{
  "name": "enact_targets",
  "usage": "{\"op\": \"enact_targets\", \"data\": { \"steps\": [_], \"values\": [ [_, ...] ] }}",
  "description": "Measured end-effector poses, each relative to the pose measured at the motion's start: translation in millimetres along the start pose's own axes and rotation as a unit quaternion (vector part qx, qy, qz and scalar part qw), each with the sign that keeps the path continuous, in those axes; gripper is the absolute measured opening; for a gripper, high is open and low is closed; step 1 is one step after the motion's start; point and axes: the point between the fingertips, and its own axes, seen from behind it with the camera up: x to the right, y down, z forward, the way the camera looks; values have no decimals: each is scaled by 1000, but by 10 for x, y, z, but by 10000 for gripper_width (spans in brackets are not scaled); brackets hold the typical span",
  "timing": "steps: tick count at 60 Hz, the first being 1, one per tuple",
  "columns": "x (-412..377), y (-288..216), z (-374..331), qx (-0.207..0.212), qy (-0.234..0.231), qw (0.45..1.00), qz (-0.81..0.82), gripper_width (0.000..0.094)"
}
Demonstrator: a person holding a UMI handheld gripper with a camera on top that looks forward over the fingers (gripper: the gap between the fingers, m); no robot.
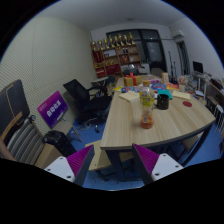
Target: Pour water
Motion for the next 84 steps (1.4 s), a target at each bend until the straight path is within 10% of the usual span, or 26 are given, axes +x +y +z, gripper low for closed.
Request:
{"op": "enact_targets", "data": {
  "steps": [52, 58, 73, 84],
  "values": [
    [1840, -1235, 2029, 165, 129, 976, -54, 819],
    [1808, -1260, 2339, 152, 129, 977, -72, 467],
    [1796, -1316, 2400, 131, 158, 976, -78, 368],
    [1475, -1753, 2470, 122, 77, 986, 80, 312]
  ]
}}
